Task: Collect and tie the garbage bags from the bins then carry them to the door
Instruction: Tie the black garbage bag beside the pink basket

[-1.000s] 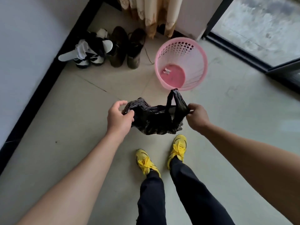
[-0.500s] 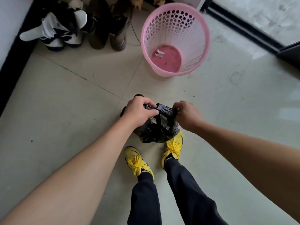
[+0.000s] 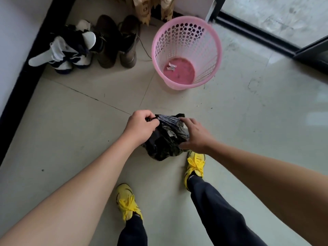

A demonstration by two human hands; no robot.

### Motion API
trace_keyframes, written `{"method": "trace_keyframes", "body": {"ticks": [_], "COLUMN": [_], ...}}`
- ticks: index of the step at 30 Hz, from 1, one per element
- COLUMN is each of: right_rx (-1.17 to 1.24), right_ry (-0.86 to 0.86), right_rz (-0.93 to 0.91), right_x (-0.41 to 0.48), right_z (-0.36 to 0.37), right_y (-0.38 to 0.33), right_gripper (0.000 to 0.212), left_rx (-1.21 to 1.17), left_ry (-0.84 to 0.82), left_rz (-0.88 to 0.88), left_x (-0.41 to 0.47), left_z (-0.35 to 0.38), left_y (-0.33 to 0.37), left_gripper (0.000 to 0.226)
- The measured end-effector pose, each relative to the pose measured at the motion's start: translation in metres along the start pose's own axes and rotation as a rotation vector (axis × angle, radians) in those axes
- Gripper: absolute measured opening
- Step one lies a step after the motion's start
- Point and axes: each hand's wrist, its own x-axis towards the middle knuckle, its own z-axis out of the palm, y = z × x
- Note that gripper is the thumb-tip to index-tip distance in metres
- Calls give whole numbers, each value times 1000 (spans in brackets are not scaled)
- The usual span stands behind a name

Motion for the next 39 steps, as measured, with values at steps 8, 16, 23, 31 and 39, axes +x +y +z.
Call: {"method": "trace_keyframes", "body": {"ticks": [8,16,23,31,39], "right_rx": [113,648,1014,625,276], "right_ry": [354,716,750,468,248], "right_rz": [53,291,74,-234,-372], "right_x": [23,21,68,134,108], "right_z": [81,86,61,74,79], "right_y": [-31,-37,-52,-28,-32], "right_gripper": [33,22,19,22,28], "left_rx": [-78,373,247,-197,-169], "left_ry": [21,161,2,-409,-492], "left_rz": [197,721,784,663,702], "left_x": [-10,-15,17,57,88], "left_z": [-42,-72,-46,-25,-26], "left_y": [-55,-73,-37,0,-13], "left_gripper": [11,29,15,26,21]}}
